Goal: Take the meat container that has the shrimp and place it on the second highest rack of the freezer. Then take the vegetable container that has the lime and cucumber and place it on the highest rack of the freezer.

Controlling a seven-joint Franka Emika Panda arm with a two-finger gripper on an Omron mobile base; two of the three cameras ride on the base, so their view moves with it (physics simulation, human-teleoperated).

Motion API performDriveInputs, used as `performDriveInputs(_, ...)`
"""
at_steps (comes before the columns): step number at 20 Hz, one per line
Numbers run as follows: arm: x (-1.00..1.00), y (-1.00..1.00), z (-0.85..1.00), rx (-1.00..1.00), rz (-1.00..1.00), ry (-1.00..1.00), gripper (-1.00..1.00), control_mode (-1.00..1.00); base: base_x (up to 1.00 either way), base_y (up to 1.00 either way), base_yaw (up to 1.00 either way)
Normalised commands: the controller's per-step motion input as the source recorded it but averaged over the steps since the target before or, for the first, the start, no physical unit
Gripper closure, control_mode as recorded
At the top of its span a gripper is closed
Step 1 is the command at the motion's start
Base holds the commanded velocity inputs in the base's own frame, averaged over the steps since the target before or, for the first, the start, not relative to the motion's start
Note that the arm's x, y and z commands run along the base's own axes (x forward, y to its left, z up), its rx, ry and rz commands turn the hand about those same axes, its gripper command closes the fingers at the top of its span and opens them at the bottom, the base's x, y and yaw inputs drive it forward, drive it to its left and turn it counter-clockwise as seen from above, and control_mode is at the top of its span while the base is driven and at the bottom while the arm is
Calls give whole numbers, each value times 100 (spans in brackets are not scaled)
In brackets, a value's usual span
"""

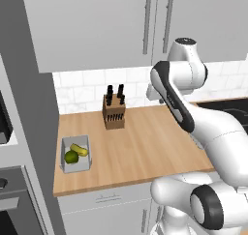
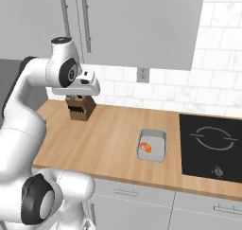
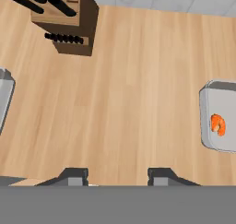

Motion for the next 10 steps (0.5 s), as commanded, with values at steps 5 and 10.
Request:
performDriveInputs(5,-33,-3,0,0,-3,-1,-100,-100,0,0,0)
performDriveInputs(10,-58,-58,-10,8,-15,-12,-100,-100,0,0,0)
